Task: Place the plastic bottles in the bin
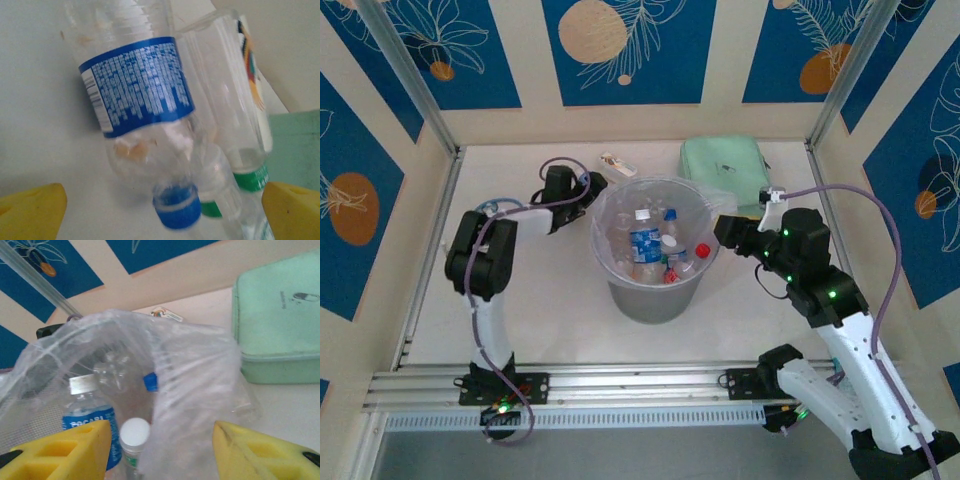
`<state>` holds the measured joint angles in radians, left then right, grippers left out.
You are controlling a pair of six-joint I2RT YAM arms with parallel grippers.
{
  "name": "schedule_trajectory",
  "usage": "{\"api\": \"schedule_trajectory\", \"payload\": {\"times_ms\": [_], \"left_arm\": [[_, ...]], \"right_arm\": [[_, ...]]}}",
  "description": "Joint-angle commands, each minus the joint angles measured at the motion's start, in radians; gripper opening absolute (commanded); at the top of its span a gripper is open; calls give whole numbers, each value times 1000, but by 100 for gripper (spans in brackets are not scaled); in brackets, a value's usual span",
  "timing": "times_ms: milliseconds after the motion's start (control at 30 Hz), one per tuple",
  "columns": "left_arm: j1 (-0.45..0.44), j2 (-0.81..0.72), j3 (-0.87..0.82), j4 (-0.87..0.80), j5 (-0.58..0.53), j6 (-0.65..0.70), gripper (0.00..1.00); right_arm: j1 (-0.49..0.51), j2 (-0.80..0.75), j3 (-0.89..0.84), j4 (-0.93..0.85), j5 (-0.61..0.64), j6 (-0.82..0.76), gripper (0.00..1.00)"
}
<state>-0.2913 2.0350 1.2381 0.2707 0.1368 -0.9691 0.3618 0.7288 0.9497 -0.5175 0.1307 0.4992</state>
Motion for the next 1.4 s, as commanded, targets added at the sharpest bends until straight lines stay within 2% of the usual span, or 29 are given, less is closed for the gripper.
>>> {"api": "schedule_trajectory", "payload": {"times_ms": [0,100,233,400,567,733,933,1167,1367], "left_arm": [[-12,59,76,16,-19,-44,100],[-20,96,103,20,-32,-53,99],[-22,135,131,1,-37,-57,90],[-25,146,95,62,-33,-103,79],[-25,115,50,99,-43,-119,67],[-13,42,1,62,-66,-49,58],[26,-109,-73,14,-65,55,49],[46,-411,-200,-87,-80,262,48],[43,-677,-236,-236,-19,413,49]], "right_arm": [[-27,-16,-24,-2,-41,2,56],[-44,-14,-54,14,-68,-5,56],[-66,-11,-78,25,-91,-19,56],[-101,-9,-86,18,-109,-48,56],[-148,-12,-89,16,-152,-60,56],[-197,-8,-63,-14,-161,-96,56],[-239,-6,-41,-36,-216,-91,56],[-245,39,53,-56,-233,-89,53],[-226,175,240,-32,-399,-59,55]]}}
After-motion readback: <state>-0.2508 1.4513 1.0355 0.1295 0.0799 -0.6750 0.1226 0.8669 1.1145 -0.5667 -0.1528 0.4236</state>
